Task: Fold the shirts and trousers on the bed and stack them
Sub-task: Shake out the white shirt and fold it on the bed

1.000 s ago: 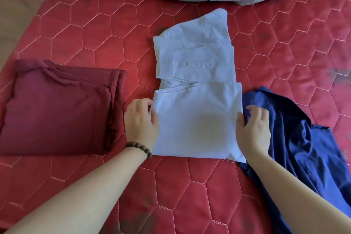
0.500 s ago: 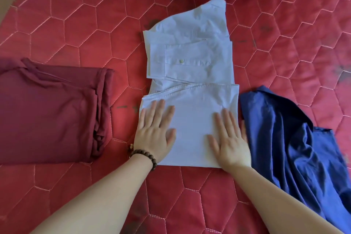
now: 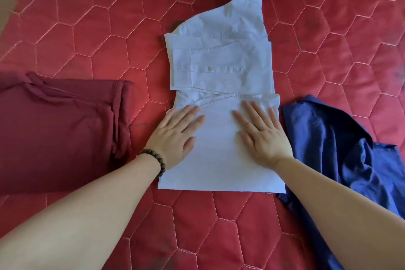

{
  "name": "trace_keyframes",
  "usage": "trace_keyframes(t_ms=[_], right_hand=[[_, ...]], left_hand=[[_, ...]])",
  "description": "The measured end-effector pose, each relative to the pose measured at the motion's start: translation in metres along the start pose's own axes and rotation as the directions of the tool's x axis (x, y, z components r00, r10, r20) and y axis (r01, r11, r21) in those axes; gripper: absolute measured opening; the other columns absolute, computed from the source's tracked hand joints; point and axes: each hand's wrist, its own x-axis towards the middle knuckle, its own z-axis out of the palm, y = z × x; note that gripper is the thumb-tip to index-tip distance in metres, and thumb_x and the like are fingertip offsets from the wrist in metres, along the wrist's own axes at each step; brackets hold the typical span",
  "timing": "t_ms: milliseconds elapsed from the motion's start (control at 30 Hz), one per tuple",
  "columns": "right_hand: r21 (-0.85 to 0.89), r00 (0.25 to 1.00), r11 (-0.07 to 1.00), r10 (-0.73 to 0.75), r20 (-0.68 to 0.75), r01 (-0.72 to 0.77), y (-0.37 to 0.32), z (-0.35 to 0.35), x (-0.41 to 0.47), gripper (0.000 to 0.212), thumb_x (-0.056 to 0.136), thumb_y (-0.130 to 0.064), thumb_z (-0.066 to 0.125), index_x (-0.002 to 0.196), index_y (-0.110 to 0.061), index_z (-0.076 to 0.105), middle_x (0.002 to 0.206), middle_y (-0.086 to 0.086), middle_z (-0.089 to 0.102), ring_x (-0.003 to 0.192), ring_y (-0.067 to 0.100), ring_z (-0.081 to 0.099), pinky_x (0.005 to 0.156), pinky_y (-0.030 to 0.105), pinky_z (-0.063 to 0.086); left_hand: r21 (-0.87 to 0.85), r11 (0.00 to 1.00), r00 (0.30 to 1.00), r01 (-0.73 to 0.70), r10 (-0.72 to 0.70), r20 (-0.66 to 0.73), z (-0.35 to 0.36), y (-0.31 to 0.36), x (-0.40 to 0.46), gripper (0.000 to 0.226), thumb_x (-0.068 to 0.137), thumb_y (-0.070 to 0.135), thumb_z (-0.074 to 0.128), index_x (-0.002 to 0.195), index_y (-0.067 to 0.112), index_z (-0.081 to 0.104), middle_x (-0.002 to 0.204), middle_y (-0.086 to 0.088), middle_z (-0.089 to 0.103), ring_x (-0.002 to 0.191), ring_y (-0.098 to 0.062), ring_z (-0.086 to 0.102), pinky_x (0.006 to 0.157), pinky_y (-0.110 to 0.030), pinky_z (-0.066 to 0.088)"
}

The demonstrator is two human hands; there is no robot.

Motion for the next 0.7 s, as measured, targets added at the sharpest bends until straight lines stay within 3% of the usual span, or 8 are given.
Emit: trace_keyframes(t_ms=[100, 167, 267, 333, 400, 500, 600, 700], right_hand=[[0.057, 0.997, 0.996, 0.075, 0.002, -0.075, 0.016, -0.002, -0.015, 0.051, 0.101, -0.038, 0.023, 0.15, -0.033, 0.015, 0.159, -0.007, 0.009, 0.147, 0.015, 0.005, 0.12, 0.037, -0.002], [0.113, 0.997, 0.991, 0.075, -0.014, -0.073, 0.029, -0.004, -0.027, 0.055, 0.1, -0.021, 0.039, 0.149, -0.029, 0.015, 0.157, -0.009, 0.012, 0.147, 0.015, 0.009, 0.118, 0.031, 0.002], [0.058, 0.998, 0.997, -0.049, 0.028, 0.047, 0.051, -0.013, -0.046, 0.09, 0.077, 0.017, 0.05, 0.148, -0.026, 0.017, 0.157, -0.007, 0.019, 0.146, 0.021, 0.018, 0.117, 0.037, 0.016], [-0.041, 0.988, 0.988, -0.149, 0.044, 0.151, 0.062, -0.018, -0.059, 0.104, 0.061, 0.025, 0.053, 0.148, -0.023, 0.025, 0.156, -0.001, 0.025, 0.144, 0.025, 0.024, 0.114, 0.044, 0.025], [-0.111, 0.98, 0.975, -0.188, 0.06, 0.193, 0.067, -0.021, -0.065, 0.104, 0.058, 0.024, 0.058, 0.147, -0.023, 0.032, 0.155, 0.001, 0.028, 0.142, 0.026, 0.027, 0.112, 0.048, 0.029], [-0.122, 0.965, 0.957, -0.259, 0.042, 0.262, 0.061, -0.019, -0.057, 0.086, 0.067, 0.014, 0.067, 0.143, -0.019, 0.043, 0.152, 0.005, 0.036, 0.14, 0.028, 0.032, 0.112, 0.053, 0.028], [-0.044, 0.965, 0.965, -0.261, -0.001, 0.26, 0.044, -0.022, -0.042, 0.075, 0.07, 0.012, 0.068, 0.138, -0.015, 0.051, 0.146, 0.008, 0.044, 0.137, 0.029, 0.039, 0.112, 0.053, 0.029], [0.117, 0.987, 0.981, -0.152, -0.055, 0.157, 0.028, -0.03, -0.036, 0.067, 0.07, 0.022, 0.06, 0.128, -0.011, 0.06, 0.137, 0.011, 0.054, 0.131, 0.032, 0.046, 0.111, 0.054, 0.03]], left_hand=[[0.011, 1.0, 0.999, -0.028, 0.028, 0.023, -0.005, -0.019, -0.013, 0.057, 0.094, 0.02, 0.025, 0.15, 0.017, 0.023, 0.159, -0.004, 0.018, 0.147, -0.022, 0.015, 0.12, -0.041, 0.008], [0.06, 0.995, 0.996, -0.083, 0.082, 0.02, -0.01, -0.028, -0.02, 0.064, 0.085, 0.006, 0.023, 0.148, 0.012, 0.029, 0.156, -0.008, 0.025, 0.145, -0.026, 0.022, 0.119, -0.039, 0.008], [0.177, 0.958, 0.974, -0.224, 0.224, 0.022, -0.018, -0.04, -0.029, 0.071, 0.078, -0.007, 0.018, 0.143, 0.01, 0.04, 0.15, -0.011, 0.038, 0.14, -0.028, 0.032, 0.118, -0.045, 0.022], [0.201, 0.925, 0.946, -0.322, 0.322, 0.034, -0.022, -0.045, -0.034, 0.073, 0.076, -0.011, 0.019, 0.143, 0.01, 0.04, 0.149, -0.01, 0.04, 0.138, -0.028, 0.036, 0.113, -0.048, 0.028], [0.167, 0.92, 0.935, -0.354, 0.349, 0.058, -0.025, -0.048, -0.035, 0.073, 0.074, -0.013, 0.038, 0.143, 0.011, 0.039, 0.148, -0.009, 0.041, 0.137, -0.029, 0.038, 0.112, -0.049, 0.03], [0.054, 0.942, 0.937, -0.331, 0.322, 0.135, -0.029, -0.049, -0.032, 0.077, 0.072, -0.002, 0.06, 0.145, 0.016, 0.04, 0.152, -0.006, 0.036, 0.141, -0.028, 0.031, 0.115, -0.047, 0.026], [-0.037, 0.973, 0.954, -0.228, 0.23, 0.192, -0.03, -0.041, -0.031, 0.077, 0.078, -0.003, 0.04, 0.148, 0.025, 0.028, 0.157, -0.001, 0.023, 0.146, -0.022, 0.01, 0.12, -0.042, 0.007], [-0.12, 0.991, 0.968, -0.06, 0.087, 0.233, -0.032, -0.03, -0.03, 0.084, 0.077, -0.013, 0.039, 0.149, 0.03, 0.023, 0.158, 0.007, 0.011, 0.144, -0.009, -0.008, 0.117, -0.034, -0.016]])
